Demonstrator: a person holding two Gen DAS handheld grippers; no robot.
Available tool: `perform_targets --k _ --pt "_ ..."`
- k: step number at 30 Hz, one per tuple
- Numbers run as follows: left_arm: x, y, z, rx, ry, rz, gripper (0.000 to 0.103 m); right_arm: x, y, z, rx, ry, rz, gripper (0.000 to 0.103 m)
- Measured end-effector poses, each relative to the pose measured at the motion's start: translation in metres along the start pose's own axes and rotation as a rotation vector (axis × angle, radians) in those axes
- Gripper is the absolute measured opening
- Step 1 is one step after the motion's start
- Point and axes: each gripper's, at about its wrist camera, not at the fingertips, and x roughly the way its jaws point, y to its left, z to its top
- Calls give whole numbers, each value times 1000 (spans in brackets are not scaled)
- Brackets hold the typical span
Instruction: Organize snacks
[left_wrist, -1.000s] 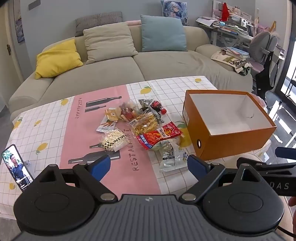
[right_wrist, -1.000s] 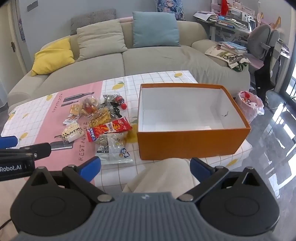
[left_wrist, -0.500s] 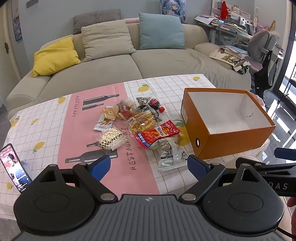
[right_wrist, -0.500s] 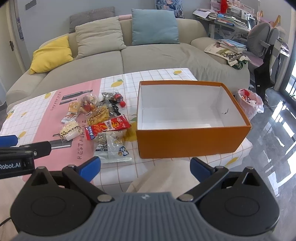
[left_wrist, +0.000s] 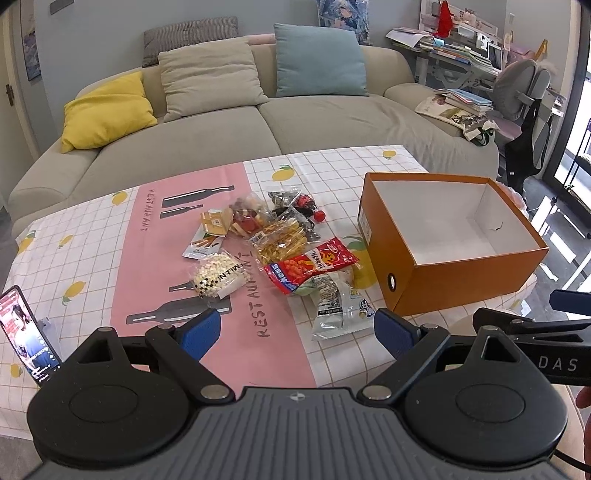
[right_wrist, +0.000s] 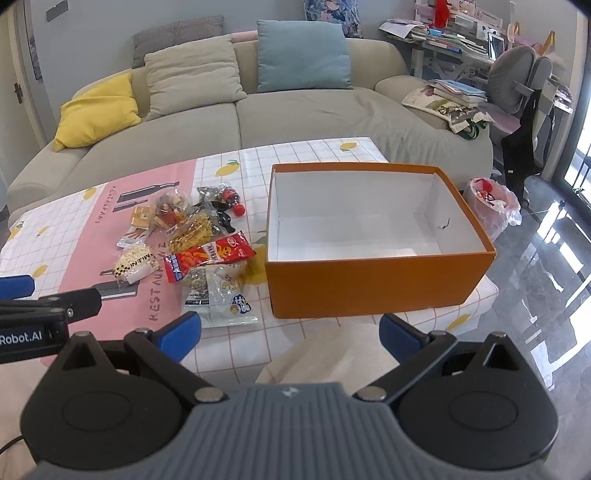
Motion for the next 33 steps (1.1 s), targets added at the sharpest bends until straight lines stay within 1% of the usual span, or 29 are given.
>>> perform_targets --k 33 --pt "1 2 -4 -12 16 -14 103 0 5 -2 -9 10 -4 100"
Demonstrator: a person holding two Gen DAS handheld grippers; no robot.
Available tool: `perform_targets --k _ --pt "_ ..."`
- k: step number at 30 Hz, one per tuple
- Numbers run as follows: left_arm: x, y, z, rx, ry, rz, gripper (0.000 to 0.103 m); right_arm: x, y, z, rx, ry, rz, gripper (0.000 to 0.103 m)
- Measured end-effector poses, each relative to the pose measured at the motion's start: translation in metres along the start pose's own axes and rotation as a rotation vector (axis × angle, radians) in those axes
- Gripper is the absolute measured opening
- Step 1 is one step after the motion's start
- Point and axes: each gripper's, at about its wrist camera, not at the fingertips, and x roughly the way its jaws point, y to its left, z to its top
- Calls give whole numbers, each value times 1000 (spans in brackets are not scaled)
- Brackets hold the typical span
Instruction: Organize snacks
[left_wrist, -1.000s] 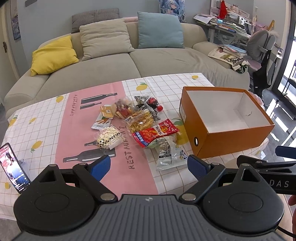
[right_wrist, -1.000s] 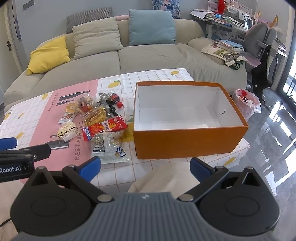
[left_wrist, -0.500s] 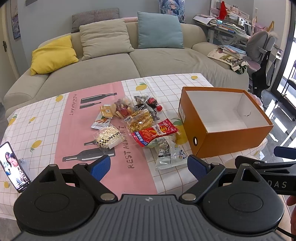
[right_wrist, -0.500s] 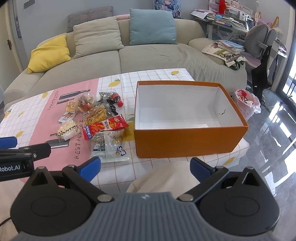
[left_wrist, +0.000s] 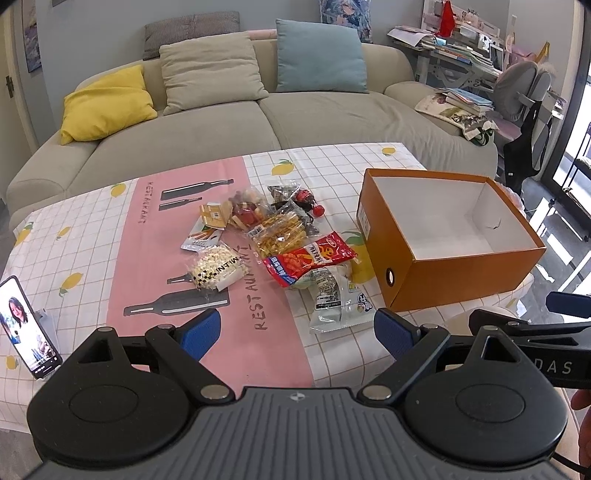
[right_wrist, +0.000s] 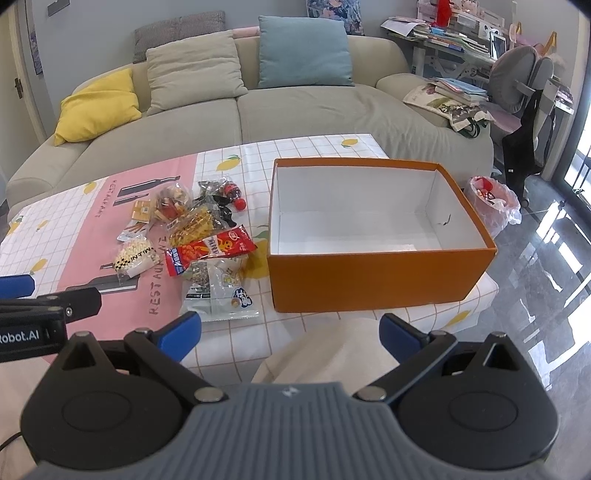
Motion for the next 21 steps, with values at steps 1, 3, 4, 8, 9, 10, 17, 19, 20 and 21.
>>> perform_targets --k 1,3,4,8,9,10,17,19,20,21 --pt "0 0 0 -1 1 -1 103 0 0 0 0 0 0 100" --pt "0 0 0 -3 2 -2 103 0 0 -1 0 0 -1 100" --pt "0 1 0 -5 2 -3 103 0 0 -1 1 1 -1 100" --pt "0 1 0 -14 5 -3 103 1 1 -1 -2 1 0 100" --pt "0 2 0 -14 4 -2 103 1 1 -1 -4 0 0 100" --pt "0 2 0 -13 4 -2 103 0 1 -1 -6 -2 0 100" --pt "1 10 -2 -41 -7 -39 102 1 2 -2 -6 -13 15 100" --pt "2 16 -2 -51 -6 -44 92 0 3 -2 -18 -48 32 100" --pt "4 19 -2 -59 -2 -48 88 1 4 -2 -25 -66 38 100" --pt "6 22 -3 -74 4 -57 86 1 5 -2 -33 -81 44 100"
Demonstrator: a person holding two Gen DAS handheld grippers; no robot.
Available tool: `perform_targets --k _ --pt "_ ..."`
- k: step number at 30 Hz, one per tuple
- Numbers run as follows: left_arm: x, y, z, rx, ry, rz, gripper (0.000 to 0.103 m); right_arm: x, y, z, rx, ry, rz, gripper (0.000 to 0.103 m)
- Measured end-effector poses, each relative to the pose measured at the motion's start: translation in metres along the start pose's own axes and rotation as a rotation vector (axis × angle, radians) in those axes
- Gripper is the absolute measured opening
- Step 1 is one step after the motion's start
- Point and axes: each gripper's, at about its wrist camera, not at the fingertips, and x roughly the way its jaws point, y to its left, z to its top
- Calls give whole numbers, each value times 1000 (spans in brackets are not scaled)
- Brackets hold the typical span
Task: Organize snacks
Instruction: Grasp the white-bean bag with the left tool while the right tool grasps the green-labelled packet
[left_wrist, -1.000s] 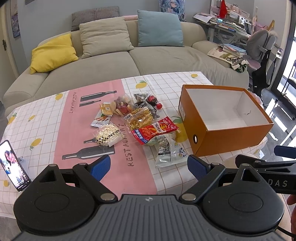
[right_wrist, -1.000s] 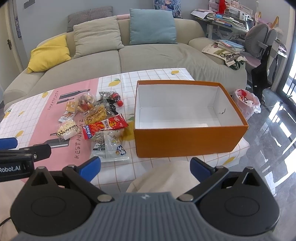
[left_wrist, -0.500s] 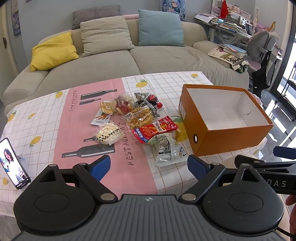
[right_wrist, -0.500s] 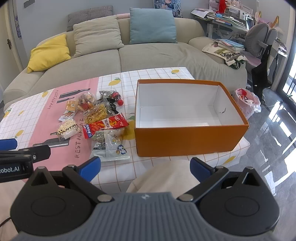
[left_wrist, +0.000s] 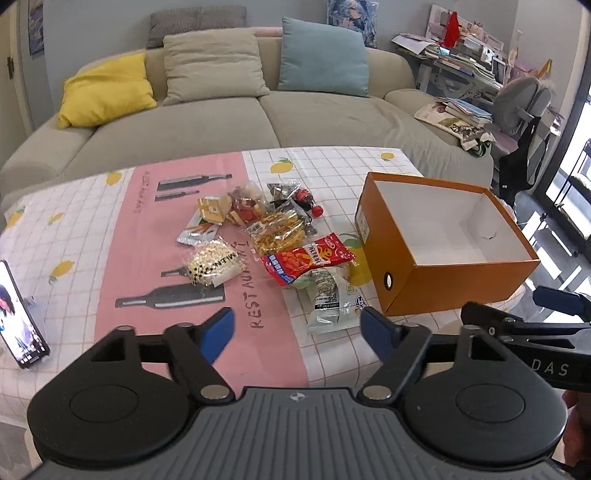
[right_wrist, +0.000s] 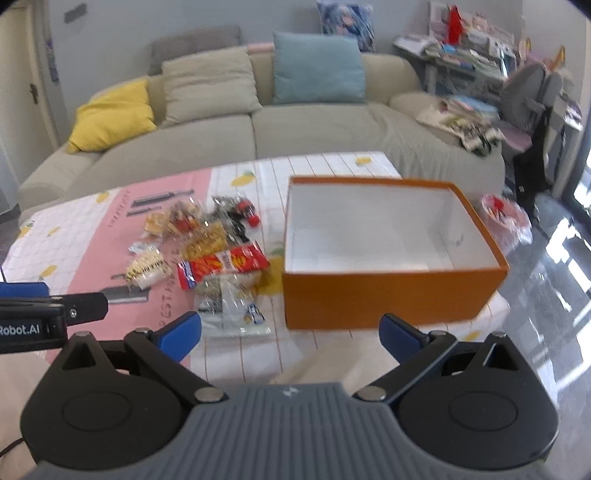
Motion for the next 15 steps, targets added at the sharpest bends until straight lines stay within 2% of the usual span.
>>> perform_targets --k 2,4,5,7,8,10,13,15 --pt "6 6 0 -28 22 -32 78 4 3 0 -23 -30 16 99" --pt "13 9 1 -37 34 -58 70 13 9 3 -52 -31 34 86" --pt "16 10 1 -45 37 -60 70 18 12 4 -66 -23 44 83" --pt "23 14 2 -48 35 -63 70 31 16 6 -82 2 61 68" --pt "28 15 3 -49 38 -60 70 38 18 7 -83 15 73 66" --pt "38 20 6 -57 55 -58 71 54 22 9 -79 51 101 64" --pt "56 30 9 -92 105 -58 80 76 28 10 -71 97 134 64" --pt "68 38 11 -109 137 -46 81 90 32 11 -71 123 142 64"
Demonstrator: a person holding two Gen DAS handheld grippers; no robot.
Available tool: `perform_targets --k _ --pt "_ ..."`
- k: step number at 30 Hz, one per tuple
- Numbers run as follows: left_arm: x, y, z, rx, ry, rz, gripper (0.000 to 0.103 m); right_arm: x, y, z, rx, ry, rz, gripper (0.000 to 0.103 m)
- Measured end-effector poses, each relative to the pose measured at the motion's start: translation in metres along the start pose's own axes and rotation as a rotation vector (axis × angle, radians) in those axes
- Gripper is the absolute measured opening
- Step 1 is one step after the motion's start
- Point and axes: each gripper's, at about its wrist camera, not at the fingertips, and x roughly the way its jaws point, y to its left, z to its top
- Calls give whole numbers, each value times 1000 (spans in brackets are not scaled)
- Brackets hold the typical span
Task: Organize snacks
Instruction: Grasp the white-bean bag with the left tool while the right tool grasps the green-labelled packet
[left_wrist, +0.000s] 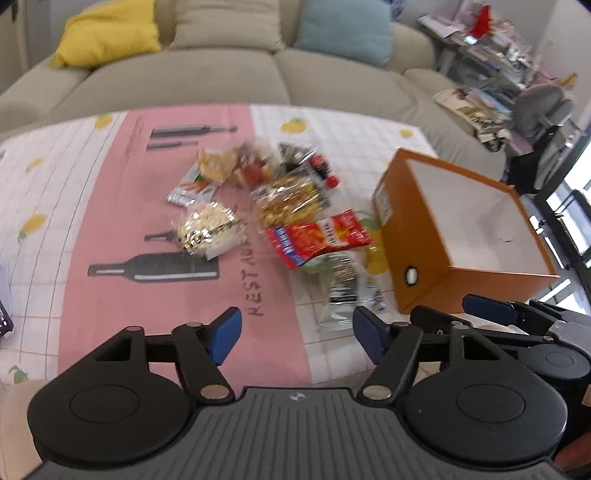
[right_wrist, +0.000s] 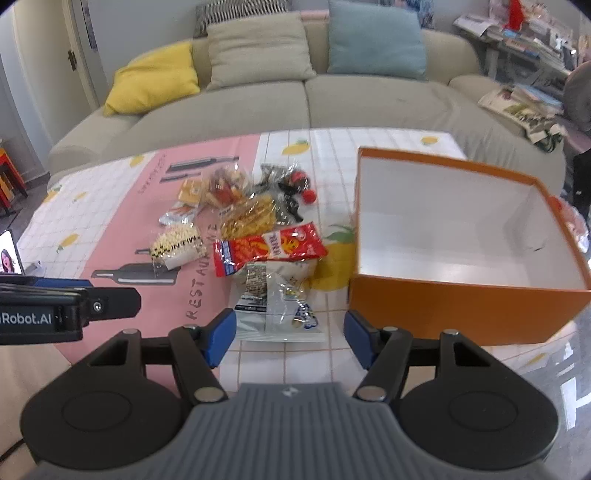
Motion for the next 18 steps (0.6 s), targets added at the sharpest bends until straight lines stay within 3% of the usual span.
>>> perform_targets --k 7,18 --pt "34 29 23 -26 92 31 87 49 16 16 -19 76 41 67" --pt "81 59 43 -61 182 100 90 116 47 31 -159 138 -56 70"
